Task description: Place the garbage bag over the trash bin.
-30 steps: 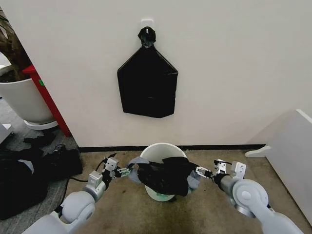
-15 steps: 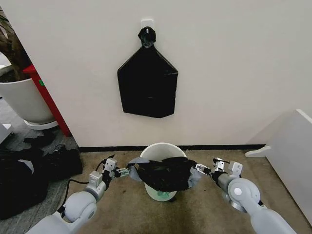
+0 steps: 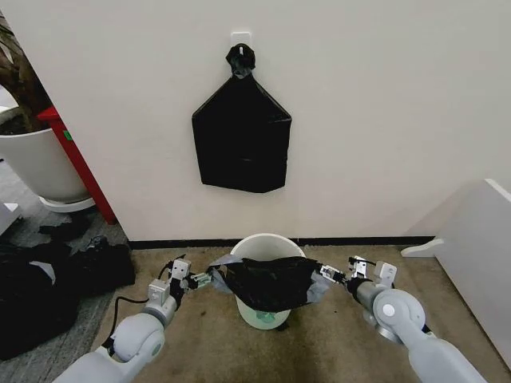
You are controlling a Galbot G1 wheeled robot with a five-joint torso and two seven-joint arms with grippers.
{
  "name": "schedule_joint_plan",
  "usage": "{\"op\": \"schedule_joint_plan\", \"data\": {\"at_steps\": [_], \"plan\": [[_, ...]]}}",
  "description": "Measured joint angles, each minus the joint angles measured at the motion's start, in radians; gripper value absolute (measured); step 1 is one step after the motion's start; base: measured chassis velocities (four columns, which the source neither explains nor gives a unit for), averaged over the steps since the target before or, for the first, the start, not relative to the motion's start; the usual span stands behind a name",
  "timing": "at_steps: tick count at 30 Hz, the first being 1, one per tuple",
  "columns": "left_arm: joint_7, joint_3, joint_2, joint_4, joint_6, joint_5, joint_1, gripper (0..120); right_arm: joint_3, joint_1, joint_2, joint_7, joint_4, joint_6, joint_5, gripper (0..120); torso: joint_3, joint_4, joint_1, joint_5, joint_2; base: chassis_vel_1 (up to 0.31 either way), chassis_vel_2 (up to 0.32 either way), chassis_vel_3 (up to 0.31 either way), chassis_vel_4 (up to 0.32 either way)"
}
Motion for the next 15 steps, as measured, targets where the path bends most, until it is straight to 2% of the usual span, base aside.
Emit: {"op": "schedule_joint_plan", "data": {"at_steps": [13,15], "plan": [[0.007,0.014,-0.045,0.075,-0.037,0.04,-0.005,100,0.003,0.003,0.028,-0.179,-0.083,0.068,-0.046,100,0.0,0.0001,0.0,-0.0001,0.0,0.0,0.0,0.0,0.0],[0.017,0.022,-0.054,0.082,-0.064,0.065,-0.012,100,0.003,-0.004,0.025,-0.218,-0.097,0.094,-0.075,100,0.0,0.0001,0.0,0.0,0.0,0.0,0.0,0.0,0.0]]}}
